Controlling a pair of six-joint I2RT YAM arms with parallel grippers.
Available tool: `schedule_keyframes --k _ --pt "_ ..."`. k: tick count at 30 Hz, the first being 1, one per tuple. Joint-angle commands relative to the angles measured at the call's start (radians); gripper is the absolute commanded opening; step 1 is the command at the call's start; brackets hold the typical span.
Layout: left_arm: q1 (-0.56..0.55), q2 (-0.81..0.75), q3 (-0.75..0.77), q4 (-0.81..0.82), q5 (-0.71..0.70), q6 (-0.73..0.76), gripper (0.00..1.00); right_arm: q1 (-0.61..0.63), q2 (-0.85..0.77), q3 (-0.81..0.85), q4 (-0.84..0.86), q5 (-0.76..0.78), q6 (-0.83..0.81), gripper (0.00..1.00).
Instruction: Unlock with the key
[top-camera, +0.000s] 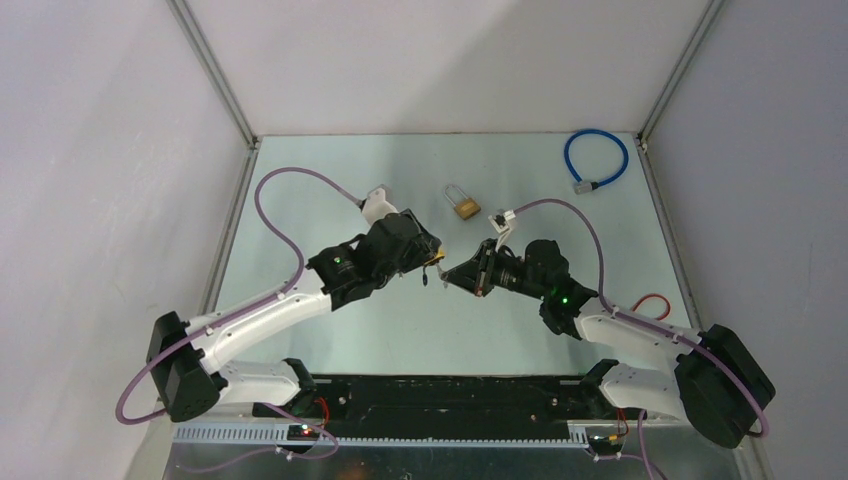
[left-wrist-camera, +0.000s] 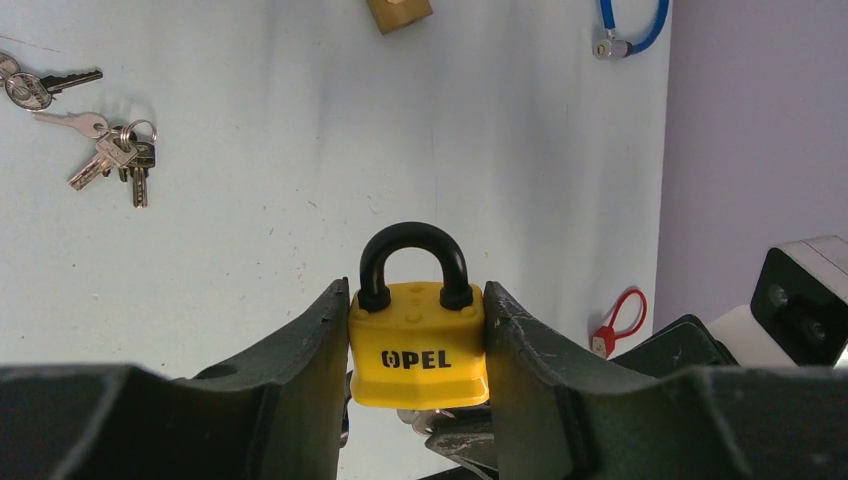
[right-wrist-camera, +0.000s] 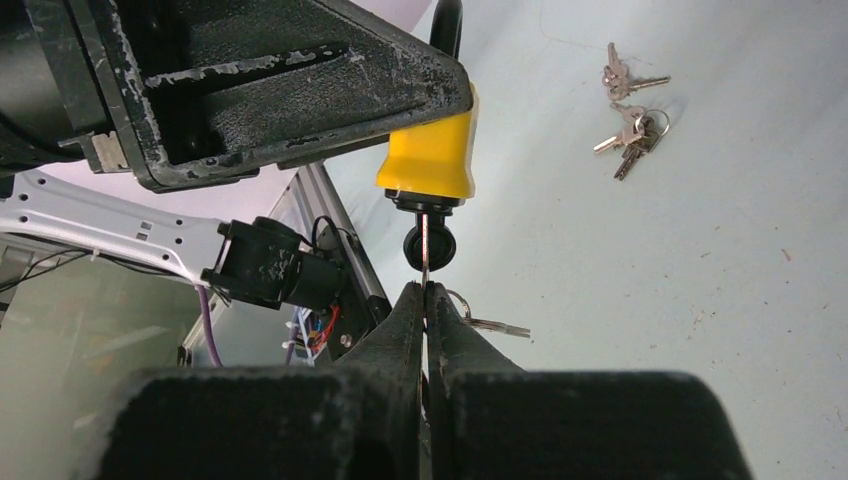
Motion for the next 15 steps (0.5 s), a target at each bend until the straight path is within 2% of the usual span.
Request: schedule_keyframes --k 1,15 --pt "-0.005 -0.054 -0.007 0.083 -0.033 -0.006 0.00 -0.001 0.004 0.045 0.054 0.025 0.007 0.00" --pt "-0.010 -0.077 -0.025 0.097 -0.008 -0.009 0.00 -0.011 0.001 0.045 0.074 0.051 -0.036 0.00"
